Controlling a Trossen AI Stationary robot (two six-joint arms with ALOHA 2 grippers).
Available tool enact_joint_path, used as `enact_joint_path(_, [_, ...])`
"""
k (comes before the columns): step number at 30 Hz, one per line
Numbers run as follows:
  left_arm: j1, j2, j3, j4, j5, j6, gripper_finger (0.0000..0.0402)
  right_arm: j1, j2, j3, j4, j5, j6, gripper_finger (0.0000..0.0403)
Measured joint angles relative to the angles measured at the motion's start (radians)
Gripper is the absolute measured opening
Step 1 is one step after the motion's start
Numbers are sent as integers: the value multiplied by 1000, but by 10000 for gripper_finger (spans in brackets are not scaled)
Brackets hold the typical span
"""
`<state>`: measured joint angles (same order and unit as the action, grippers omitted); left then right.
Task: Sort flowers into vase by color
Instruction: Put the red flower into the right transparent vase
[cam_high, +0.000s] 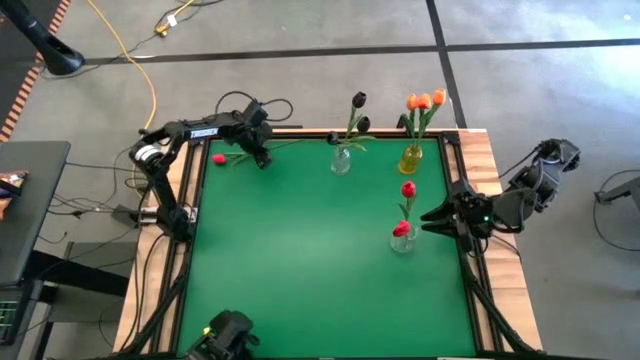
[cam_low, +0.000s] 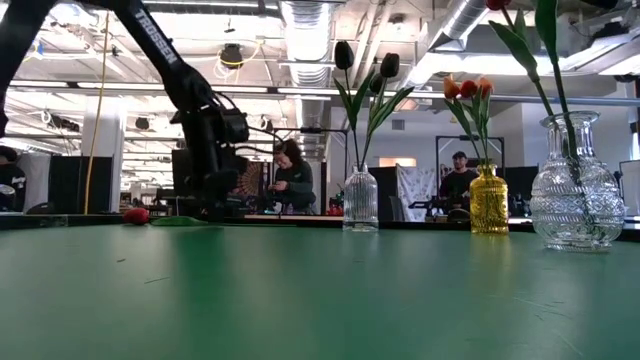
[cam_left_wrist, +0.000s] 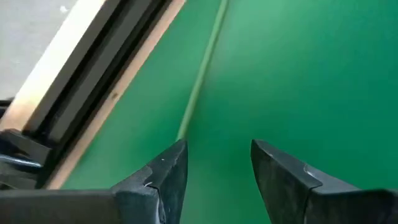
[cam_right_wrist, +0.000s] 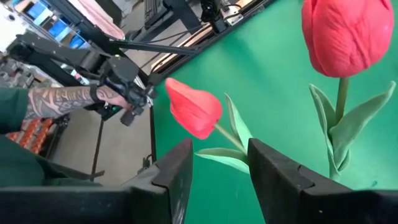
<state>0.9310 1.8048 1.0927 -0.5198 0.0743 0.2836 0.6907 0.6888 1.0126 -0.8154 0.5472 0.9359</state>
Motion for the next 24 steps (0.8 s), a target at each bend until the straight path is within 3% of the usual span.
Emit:
enact_joint_path(12, [-12,14,0,10,-166,119,166,0,22,0,1,1,58,179])
enact_joint_path(19, [-3,49,6,-9,-176,193,154,0,39,0,6,1,59,179])
enact_joint_path(24, [1,98,16,-63,-135,156,110,0,59,0,33,1,59,179])
